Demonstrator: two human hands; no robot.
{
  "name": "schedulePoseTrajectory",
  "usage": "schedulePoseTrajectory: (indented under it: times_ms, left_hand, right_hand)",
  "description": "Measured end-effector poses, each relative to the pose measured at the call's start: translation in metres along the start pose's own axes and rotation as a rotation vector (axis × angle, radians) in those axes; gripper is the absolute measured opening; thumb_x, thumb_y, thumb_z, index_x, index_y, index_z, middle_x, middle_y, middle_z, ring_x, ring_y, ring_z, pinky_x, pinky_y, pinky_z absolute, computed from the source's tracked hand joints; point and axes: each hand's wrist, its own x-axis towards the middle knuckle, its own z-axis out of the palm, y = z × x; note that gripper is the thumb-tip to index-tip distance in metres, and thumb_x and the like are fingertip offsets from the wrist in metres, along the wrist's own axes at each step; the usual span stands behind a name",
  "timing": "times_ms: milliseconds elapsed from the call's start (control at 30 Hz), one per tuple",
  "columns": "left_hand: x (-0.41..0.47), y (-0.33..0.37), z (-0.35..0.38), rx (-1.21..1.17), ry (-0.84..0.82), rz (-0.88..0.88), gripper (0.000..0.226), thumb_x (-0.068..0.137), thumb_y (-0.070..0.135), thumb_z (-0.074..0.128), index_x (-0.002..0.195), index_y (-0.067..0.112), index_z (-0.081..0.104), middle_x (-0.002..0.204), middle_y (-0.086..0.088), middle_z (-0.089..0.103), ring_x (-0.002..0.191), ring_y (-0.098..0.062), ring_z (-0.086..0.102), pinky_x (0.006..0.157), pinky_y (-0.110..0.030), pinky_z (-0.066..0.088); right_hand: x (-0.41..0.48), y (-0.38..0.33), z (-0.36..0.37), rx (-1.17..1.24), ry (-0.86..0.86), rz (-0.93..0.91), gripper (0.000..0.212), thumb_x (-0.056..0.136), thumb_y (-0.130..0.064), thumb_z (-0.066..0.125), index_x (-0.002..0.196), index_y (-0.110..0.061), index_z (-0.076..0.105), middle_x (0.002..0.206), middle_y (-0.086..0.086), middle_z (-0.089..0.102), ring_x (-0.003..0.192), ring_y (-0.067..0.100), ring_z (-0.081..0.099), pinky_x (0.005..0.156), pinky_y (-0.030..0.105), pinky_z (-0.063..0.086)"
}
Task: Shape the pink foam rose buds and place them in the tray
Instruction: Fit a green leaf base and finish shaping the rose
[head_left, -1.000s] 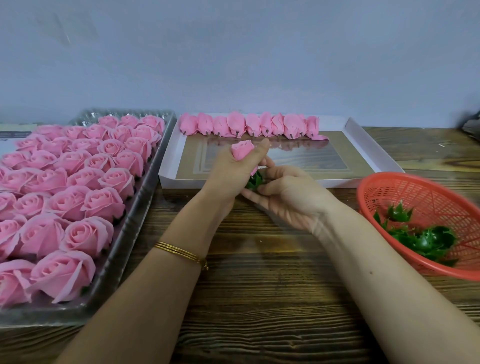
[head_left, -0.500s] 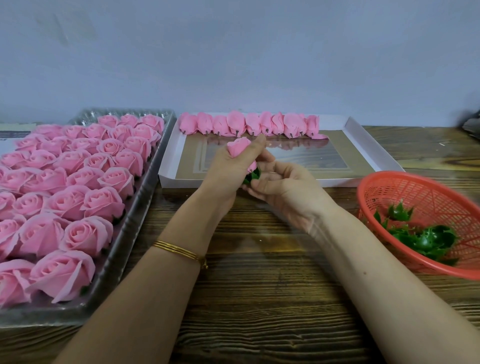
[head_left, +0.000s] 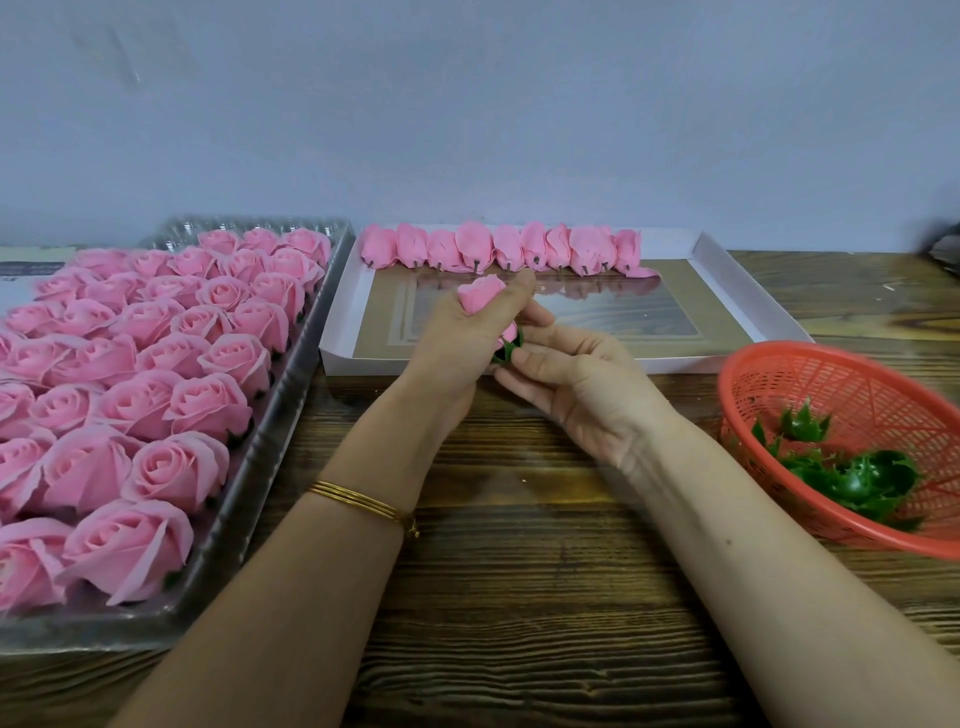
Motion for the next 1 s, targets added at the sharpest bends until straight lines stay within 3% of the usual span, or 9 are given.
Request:
schedulePoseTrajectory:
  times_ms: [333,533,800,1000]
  left_hand:
    - [0.0018,-0.0034,-0.0006,-0.012,-0.012,0.018,0.025,0.096,0.03,0.06,0.082,0.014,0.073,0.082,0.001,0.075,0.082,-0.01,0.072,0.073,-0.021,0.056]
    - [0.002,-0.0024,-0.0022,0.054,-0.036,0.013,0.028,0.097,0.041,0.055,0.084,0.03,0.077,0.088,0.002,0.075,0.086,-0.014,0.071,0.09,-0.041,0.053]
    - [0.001,-0.0009,-0.0012,0.08,-0.04,0.016,0.03,0.096,0.046,0.054,0.09,0.029,0.078,0.091,-0.003,0.074,0.093,-0.022,0.07,0.098,-0.049,0.051]
    - [-0.0007,0.0003,-0.0003,0.119,-0.048,0.002,0.031,0.095,0.049,0.054,0.086,0.032,0.078,0.092,0.0,0.076,0.096,-0.013,0.07,0.103,-0.048,0.046]
  right_hand:
    - [0.0023,0.0041,-0.0018,0.121,-0.014,-0.014,0.021,0.083,0.018,0.053,0.095,0.006,0.063,0.081,0.014,0.072,0.078,0.02,0.072,0.074,0.025,0.059]
    - [0.0024,0.0063,-0.0008,0.128,-0.021,-0.029,0.023,0.082,0.02,0.053,0.096,0.004,0.063,0.081,0.014,0.073,0.078,0.02,0.072,0.075,0.026,0.06]
    - [-0.0003,0.0064,0.0008,0.132,-0.028,-0.081,0.03,0.067,0.015,0.061,0.093,0.001,0.065,0.078,0.012,0.074,0.075,0.017,0.073,0.071,0.025,0.059]
    - [0.001,0.0082,0.0018,0.14,0.001,-0.114,0.027,0.079,0.021,0.054,0.095,0.001,0.062,0.076,0.01,0.074,0.073,0.016,0.072,0.068,0.025,0.059]
